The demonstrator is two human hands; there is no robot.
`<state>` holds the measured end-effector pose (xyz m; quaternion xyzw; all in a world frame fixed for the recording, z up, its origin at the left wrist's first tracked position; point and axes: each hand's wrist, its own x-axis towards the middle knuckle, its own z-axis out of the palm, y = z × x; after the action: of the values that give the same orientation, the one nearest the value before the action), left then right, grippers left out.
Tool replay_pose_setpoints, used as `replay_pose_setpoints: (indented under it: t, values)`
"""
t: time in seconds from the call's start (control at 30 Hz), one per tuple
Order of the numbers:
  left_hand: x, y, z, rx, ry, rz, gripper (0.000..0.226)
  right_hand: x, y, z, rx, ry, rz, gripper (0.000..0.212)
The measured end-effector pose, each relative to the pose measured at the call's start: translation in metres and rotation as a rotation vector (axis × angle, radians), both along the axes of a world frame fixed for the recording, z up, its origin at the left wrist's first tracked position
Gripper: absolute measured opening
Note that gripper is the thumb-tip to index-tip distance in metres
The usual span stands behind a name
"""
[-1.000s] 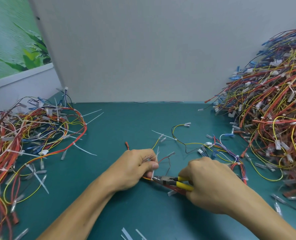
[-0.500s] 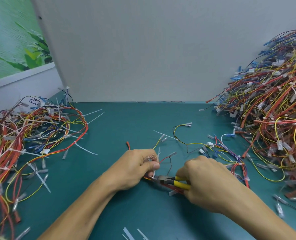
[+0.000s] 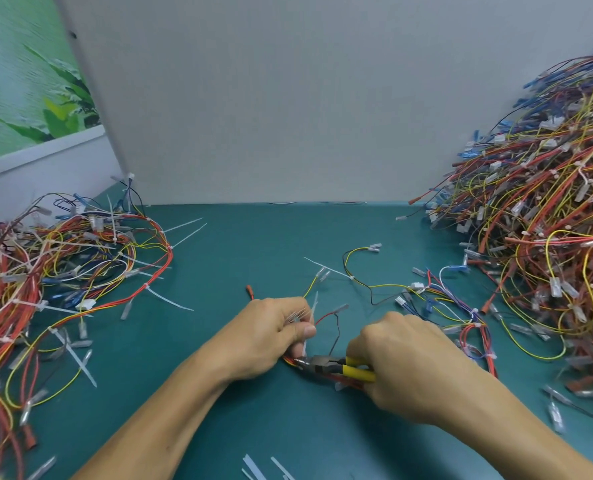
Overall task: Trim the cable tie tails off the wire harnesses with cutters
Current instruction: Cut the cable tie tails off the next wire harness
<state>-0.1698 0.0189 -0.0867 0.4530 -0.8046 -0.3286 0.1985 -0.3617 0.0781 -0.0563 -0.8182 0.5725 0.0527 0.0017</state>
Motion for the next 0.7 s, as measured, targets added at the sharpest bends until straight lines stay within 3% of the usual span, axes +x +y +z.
replay_pose_setpoints:
  t: [0.1,0.27,0.37,0.43,0.6,0.7]
  values:
    - [0.004,-0.001,0.003,0.107,0.114,0.020,0.018,-0.005,0.001,0.002,0.081,-0.040,0.039,0.031]
    - [0.010,-0.003,0.009,0.439,0.653,0.229,0.024,-0.014,0.010,0.021,0.348,-0.126,0.164,0.014]
    - [0.005,-0.003,0.012,0.546,0.867,0.314,0.025,-0.027,0.008,0.042,0.374,-0.172,0.163,0.011]
    - [0.003,-0.003,0.012,0.606,0.917,0.328,0.025,-0.039,-0.003,0.055,0.303,-0.231,0.083,0.013]
    - [-0.002,-0.003,0.008,0.613,0.895,0.370,0.020,-0.025,-0.057,0.035,-0.163,-0.244,-0.229,0.012]
    - [-0.005,-0.001,0.005,0.611,0.904,0.376,0.023,-0.009,-0.089,0.009,-0.255,-0.202,-0.324,0.013]
